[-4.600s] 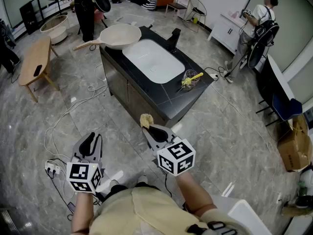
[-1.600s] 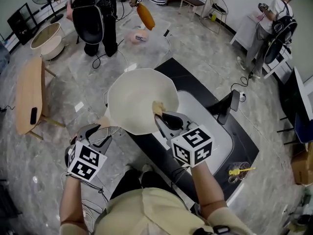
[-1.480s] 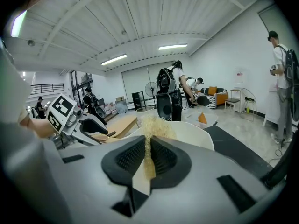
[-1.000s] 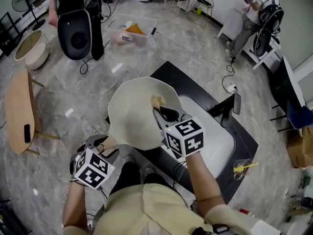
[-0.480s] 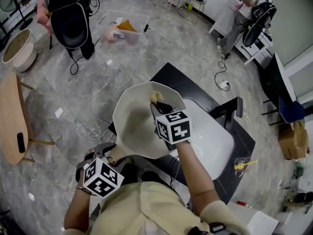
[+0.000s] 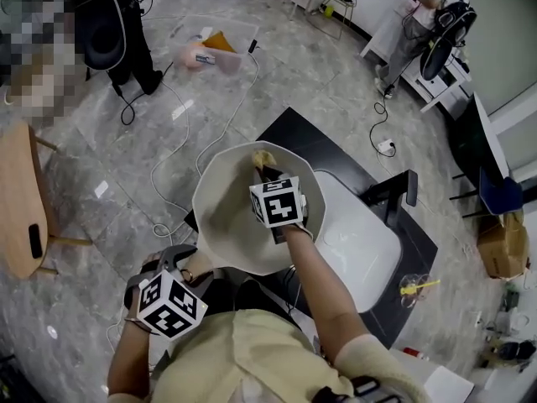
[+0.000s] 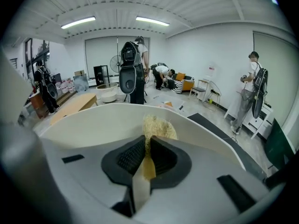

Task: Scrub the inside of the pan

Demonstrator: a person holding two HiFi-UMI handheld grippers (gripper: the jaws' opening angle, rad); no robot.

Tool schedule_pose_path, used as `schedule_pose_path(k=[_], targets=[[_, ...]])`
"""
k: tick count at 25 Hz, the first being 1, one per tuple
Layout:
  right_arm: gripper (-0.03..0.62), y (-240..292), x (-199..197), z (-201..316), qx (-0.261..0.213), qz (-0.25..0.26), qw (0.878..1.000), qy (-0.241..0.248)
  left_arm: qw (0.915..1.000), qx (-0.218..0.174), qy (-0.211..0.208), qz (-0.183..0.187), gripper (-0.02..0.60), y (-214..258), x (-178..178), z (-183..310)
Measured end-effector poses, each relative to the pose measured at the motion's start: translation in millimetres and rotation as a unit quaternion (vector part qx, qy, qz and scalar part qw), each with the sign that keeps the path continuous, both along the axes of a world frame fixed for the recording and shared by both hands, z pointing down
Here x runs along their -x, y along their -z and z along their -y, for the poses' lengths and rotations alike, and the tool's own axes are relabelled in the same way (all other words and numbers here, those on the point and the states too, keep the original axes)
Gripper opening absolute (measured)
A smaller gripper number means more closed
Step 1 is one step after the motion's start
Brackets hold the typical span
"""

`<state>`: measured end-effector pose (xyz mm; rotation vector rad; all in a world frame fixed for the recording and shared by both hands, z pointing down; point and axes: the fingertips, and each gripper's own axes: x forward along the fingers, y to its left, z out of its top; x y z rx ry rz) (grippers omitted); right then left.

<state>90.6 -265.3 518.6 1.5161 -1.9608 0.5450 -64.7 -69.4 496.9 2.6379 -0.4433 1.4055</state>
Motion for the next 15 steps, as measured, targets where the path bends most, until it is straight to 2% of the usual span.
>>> schedule_pose_path(k=[5,15], targets=[[0.044,-10.7,10.9,10.0,0.001,-0.009,1.000,0.029,1.0000,-0.004,0.004,-0.003,0.235,0.6,-0.4,1.4],[0.044,-12.2,68.1,0.9,0.007,0.009,0.990,0.138,0.9999,-0.011,0.006,-0.009,0.233,3.2,-0.1,1.3]])
